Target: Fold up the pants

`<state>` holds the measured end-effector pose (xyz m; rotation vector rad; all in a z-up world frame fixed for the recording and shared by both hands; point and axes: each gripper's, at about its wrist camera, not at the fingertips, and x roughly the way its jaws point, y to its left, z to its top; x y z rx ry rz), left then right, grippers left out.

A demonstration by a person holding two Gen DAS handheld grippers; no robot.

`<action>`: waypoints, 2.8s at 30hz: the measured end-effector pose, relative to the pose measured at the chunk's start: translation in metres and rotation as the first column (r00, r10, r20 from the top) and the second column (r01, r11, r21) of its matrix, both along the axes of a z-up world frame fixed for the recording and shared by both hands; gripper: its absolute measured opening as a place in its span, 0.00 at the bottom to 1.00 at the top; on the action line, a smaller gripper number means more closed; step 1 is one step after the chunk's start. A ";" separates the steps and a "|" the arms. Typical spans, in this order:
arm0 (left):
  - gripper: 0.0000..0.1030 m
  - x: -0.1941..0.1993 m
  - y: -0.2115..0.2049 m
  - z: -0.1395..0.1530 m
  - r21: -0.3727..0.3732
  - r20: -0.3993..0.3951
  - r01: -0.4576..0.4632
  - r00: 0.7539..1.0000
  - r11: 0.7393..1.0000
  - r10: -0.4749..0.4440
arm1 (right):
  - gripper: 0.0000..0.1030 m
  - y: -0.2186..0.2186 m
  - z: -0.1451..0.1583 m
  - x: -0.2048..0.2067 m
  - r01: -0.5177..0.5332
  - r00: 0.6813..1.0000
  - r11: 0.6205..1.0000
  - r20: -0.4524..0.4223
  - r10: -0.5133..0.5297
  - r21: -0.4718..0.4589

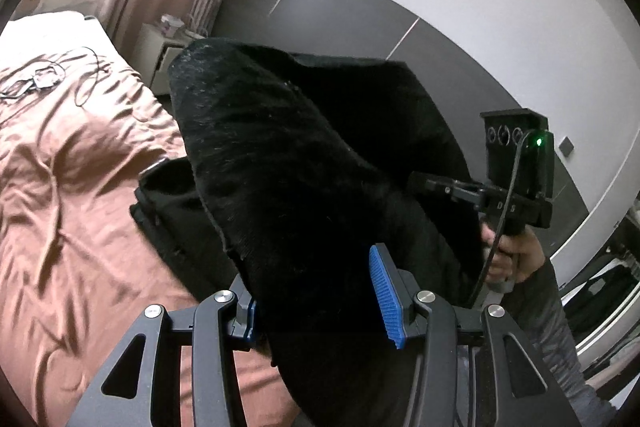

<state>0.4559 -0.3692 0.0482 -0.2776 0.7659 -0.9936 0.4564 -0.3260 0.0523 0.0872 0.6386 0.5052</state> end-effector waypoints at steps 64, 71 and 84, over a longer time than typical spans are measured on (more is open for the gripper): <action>0.42 0.186 -0.071 -0.098 0.261 0.003 -0.123 0.992 0.957 0.127 | 0.25 0.048 -0.028 0.050 0.359 0.908 0.914 -0.155 -0.389 -0.189; 0.41 0.219 -0.070 -0.116 0.306 -0.026 -0.177 0.981 0.935 0.194 | 0.25 0.055 -0.043 0.113 0.388 0.887 0.907 -0.202 -0.416 -0.163; 0.41 0.201 -0.070 -0.105 0.324 -0.008 -0.179 0.981 0.929 0.192 | 0.25 0.046 -0.033 0.119 0.391 0.870 0.909 -0.266 -0.416 -0.144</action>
